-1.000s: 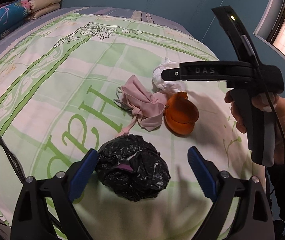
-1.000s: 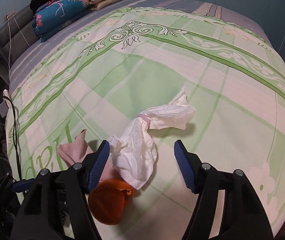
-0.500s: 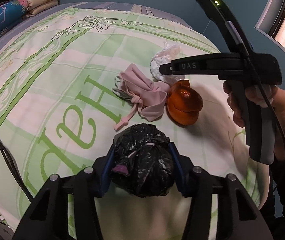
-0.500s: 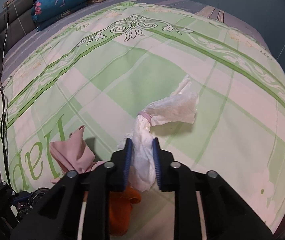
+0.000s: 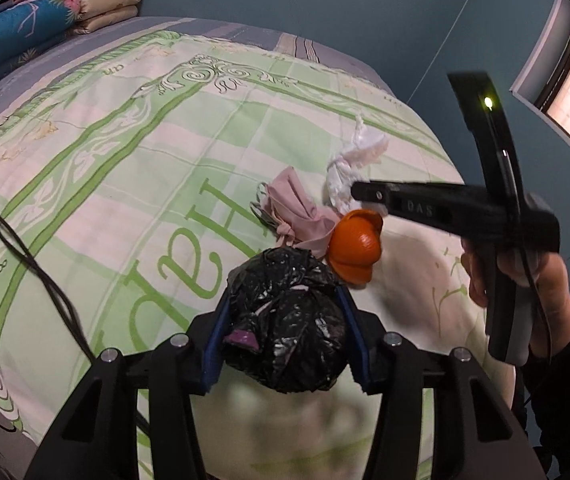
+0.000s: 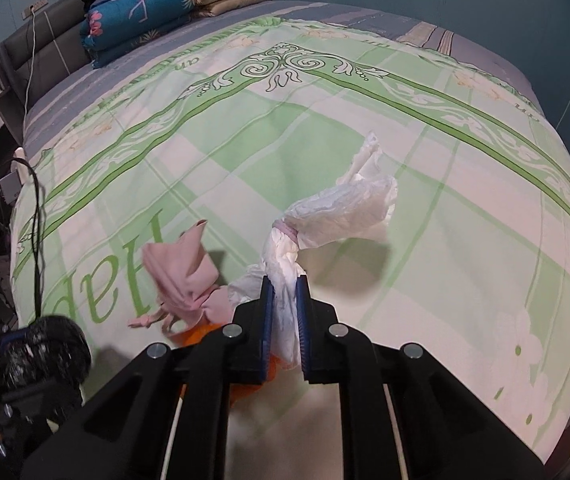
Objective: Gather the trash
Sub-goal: 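Carry the black bag and white tissue with both tools over the yellow bin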
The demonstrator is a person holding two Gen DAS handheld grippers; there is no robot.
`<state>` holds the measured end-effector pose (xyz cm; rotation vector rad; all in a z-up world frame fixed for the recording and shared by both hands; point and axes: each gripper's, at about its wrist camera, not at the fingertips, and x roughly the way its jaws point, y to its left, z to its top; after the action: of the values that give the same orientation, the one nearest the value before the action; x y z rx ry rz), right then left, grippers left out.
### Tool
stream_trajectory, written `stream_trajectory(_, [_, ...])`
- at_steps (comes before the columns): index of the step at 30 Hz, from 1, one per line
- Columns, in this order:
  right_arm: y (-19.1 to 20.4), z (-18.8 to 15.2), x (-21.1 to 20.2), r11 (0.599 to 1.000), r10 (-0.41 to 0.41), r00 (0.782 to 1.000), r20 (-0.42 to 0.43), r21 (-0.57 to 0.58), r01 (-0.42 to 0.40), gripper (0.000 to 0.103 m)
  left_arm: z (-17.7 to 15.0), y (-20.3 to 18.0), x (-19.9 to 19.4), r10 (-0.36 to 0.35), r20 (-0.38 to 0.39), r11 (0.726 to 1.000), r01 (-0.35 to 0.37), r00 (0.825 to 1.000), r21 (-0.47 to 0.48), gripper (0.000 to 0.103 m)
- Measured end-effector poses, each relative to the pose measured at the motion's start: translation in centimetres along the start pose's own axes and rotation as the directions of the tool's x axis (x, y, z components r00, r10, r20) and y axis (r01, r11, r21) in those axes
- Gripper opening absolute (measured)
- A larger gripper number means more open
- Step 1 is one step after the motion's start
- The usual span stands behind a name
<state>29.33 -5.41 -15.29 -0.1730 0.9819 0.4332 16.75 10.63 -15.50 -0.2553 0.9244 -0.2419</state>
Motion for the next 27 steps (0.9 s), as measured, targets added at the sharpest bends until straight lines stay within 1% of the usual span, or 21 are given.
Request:
stream_trajectory(5, [0.9,-1.2,-1.6,0.999,0.037,0.999,0.013,-0.007,-0.037,0.01,0.2,0.4,-1.7,0.005,0.033,1.0,-0.005,0.999,-0.018,0.047])
stream_trajectory(10, [1.5,-2.3,-3.7,0.997,0.077,0.997,0.028,-0.005,-0.077,0.01,0.2,0.0,-3.2,0.015,0.062,1.0,-0.014,0.998,-0.011,0.047])
stream_trajectory(16, [1.9,-4.0,-6.4,0.994,0.107,0.993,0.047,-0.008,-0.106,0.01,0.2,-0.7,-5.2,0.017,0.101,1.0,-0.017,0.995,-0.003,0.047])
stream_trajectory(21, [2.1,-5.3,-8.9,0.993,0.113,0.99,0.084,-0.02,-0.112,0.01,0.3,-1.4,-6.5,0.021,0.123,1.0,-0.022,0.992,0.006,0.047])
stream_trajectory(27, [0.8,-6.2,-12.0,0.995,0.101,0.985,0.137,-0.007,-0.101,0.01,0.5,-2.7,-7.6,0.024,0.143,0.999,-0.028,0.989,0.03,0.047])
